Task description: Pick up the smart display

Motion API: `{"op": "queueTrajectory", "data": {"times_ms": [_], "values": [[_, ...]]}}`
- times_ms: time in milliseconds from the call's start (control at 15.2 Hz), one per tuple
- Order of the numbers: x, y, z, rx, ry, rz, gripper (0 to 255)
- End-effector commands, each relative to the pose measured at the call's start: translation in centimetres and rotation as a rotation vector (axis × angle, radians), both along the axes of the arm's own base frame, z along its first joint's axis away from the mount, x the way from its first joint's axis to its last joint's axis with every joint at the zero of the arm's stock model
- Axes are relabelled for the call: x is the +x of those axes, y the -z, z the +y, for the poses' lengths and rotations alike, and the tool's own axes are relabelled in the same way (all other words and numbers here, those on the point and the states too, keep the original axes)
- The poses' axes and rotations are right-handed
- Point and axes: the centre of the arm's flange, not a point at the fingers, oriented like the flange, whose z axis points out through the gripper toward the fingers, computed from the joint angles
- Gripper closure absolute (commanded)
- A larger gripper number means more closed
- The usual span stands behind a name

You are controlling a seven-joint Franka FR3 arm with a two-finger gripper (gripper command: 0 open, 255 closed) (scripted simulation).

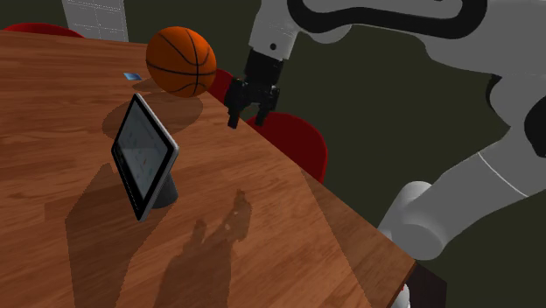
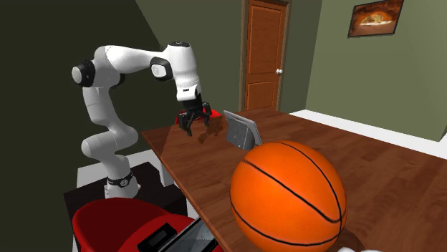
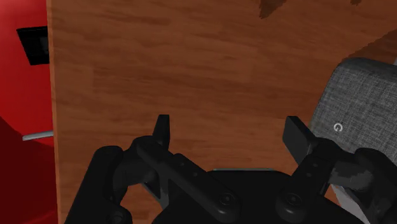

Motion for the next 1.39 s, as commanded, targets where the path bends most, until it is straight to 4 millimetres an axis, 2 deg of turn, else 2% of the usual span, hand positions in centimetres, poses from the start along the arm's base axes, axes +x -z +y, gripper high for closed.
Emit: {"op": "queueTrajectory", "data": {"times_ms": [0,990,1056,1320], "values": [[1.2,-0.3,1.9,0.024,0.012,-0.003,0],[11.5,-3.7,15.4,0.19,0.093,-0.027,0],[11.6,-3.7,15.5,0.191,0.093,-0.028,0],[11.6,-1.6,15.5,0.191,0.093,-0.028,0]]}}
